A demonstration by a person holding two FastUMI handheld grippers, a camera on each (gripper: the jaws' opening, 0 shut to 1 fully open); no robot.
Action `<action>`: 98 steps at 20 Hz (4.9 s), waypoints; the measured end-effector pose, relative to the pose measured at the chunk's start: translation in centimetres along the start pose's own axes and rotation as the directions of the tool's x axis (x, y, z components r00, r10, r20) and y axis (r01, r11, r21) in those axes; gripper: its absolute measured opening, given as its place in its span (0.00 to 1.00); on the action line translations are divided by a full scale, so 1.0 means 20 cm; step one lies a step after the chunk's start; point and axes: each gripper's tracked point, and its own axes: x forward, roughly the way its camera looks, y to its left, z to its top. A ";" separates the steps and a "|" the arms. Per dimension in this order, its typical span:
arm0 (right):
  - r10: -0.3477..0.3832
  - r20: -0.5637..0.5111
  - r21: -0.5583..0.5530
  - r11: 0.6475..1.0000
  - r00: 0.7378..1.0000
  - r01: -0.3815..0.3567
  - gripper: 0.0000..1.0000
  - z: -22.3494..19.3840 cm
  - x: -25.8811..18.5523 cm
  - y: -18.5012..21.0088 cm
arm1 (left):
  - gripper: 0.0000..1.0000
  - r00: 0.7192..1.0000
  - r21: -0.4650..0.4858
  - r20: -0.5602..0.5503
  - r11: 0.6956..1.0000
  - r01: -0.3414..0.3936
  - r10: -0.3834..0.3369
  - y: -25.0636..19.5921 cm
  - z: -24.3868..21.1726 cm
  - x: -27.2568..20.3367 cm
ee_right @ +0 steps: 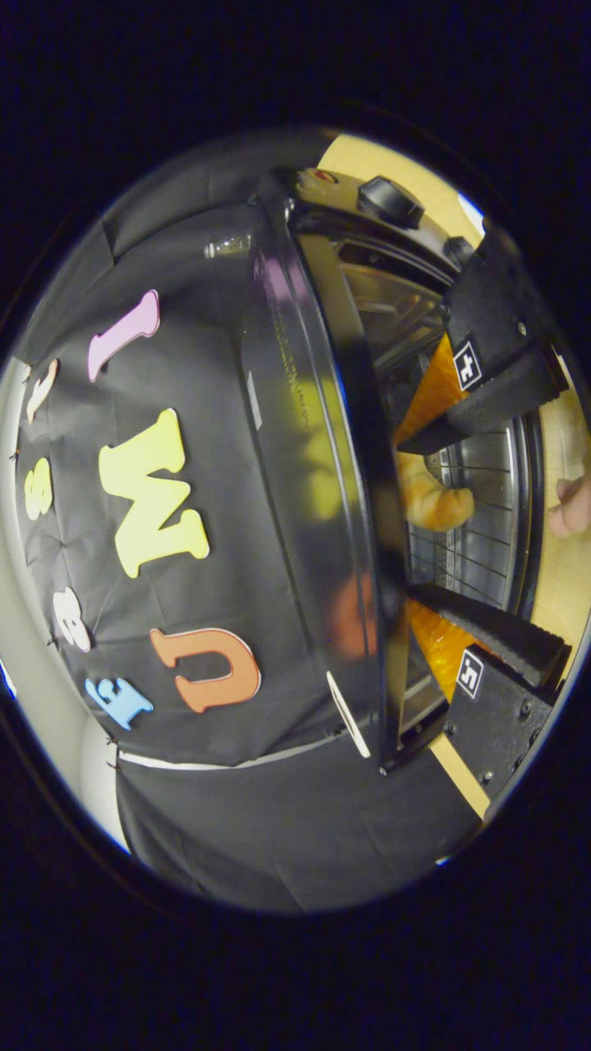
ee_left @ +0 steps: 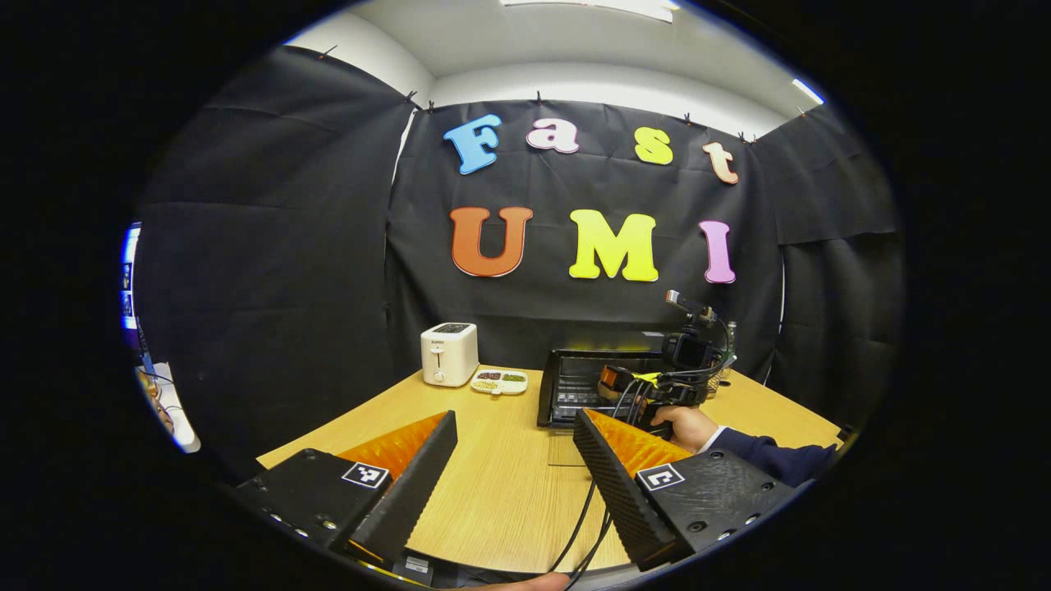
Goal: Open the electric oven with the left hand, put the food in, and close the electric oven.
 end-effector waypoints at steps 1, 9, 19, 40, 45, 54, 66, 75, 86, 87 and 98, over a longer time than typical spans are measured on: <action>0.011 -0.004 -0.003 1.000 1.000 -0.011 0.96 0.00 -0.05 0.00 | 0.94 1.000 -0.007 0.003 1.000 0.003 -0.003 -0.02 0.01 0.00; -0.031 -0.029 -0.083 0.996 0.999 0.029 0.99 0.05 -0.59 -0.17 | 0.94 0.997 -0.047 -0.001 0.996 0.082 -0.082 -0.27 0.04 0.04; -0.048 0.150 -0.091 0.994 0.987 0.062 0.95 0.48 -1.42 -0.48 | 0.94 0.977 -0.025 -0.103 0.982 0.187 -0.189 -0.57 -0.13 0.23; -0.133 0.277 -0.106 0.980 0.952 0.167 0.96 0.70 -2.22 -0.99 | 0.94 0.847 0.056 -0.517 0.982 0.179 -0.125 -0.80 -0.93 0.52; -0.090 0.261 -0.056 0.993 0.961 0.108 0.99 0.65 -2.21 -0.98 | 0.95 0.823 0.063 -0.557 0.983 0.175 -0.111 -0.83 -1.05 0.56; -0.111 0.267 -0.056 0.990 0.957 0.130 0.96 0.63 -2.22 -1.04 | 0.96 0.790 0.051 -0.607 0.987 0.152 -0.090 -0.84 -1.10 0.61; -0.100 0.269 -0.084 0.988 0.958 0.127 0.96 0.63 -2.21 -1.00 | 0.96 0.815 0.054 -0.571 0.987 0.151 -0.093 -0.84 -0.98 0.66; -0.094 0.272 -0.093 0.988 0.958 0.123 0.96 0.63 -2.21 -0.98 | 0.96 0.815 0.064 -0.573 0.986 0.153 -0.089 -0.84 -1.00 0.64; -0.101 0.267 -0.083 0.988 0.958 0.127 0.99 0.62 -2.21 -0.99 | 0.96 0.836 0.079 -0.542 0.984 0.157 -0.090 -0.86 -0.90 0.65; -0.100 0.268 -0.084 0.988 0.958 0.126 0.99 0.62 -2.21 -0.99 | 0.96 0.841 0.082 -0.534 0.984 0.160 -0.092 -0.86 -0.88 0.65; -0.085 0.272 -0.095 0.989 0.958 0.114 0.96 0.62 -2.21 -0.97 | 0.96 0.898 0.107 -0.428 0.980 0.165 -0.104 -0.88 -0.68 0.71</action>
